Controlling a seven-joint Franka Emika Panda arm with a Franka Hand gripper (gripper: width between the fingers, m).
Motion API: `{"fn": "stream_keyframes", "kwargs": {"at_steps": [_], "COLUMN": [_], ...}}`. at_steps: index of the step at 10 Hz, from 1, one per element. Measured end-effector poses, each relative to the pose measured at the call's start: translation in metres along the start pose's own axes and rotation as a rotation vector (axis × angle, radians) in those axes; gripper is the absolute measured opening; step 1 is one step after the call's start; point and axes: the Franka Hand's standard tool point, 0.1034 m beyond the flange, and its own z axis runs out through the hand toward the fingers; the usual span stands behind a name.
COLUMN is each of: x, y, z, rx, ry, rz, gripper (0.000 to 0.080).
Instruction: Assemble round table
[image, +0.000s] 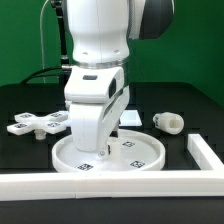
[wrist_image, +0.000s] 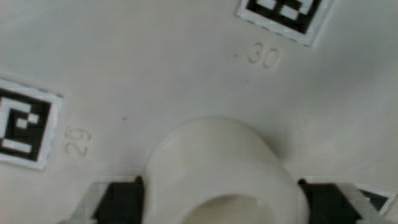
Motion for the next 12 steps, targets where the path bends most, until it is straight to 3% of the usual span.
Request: {"fn": "stream_keyframes", "kwargs": {"at_steps": [2, 6, 12], "x": [0.02, 0.039, 0.041], "y": [0.002, -0.004, -0.005], "z": [0.001, 0.002, 0.003], "rx": [0.002, 0.004, 0.003], "ry": [0.005, 0.004, 0.001], "rz": [0.007, 0.036, 0.062], "gripper": [0.041, 0.041, 0.0419]}}
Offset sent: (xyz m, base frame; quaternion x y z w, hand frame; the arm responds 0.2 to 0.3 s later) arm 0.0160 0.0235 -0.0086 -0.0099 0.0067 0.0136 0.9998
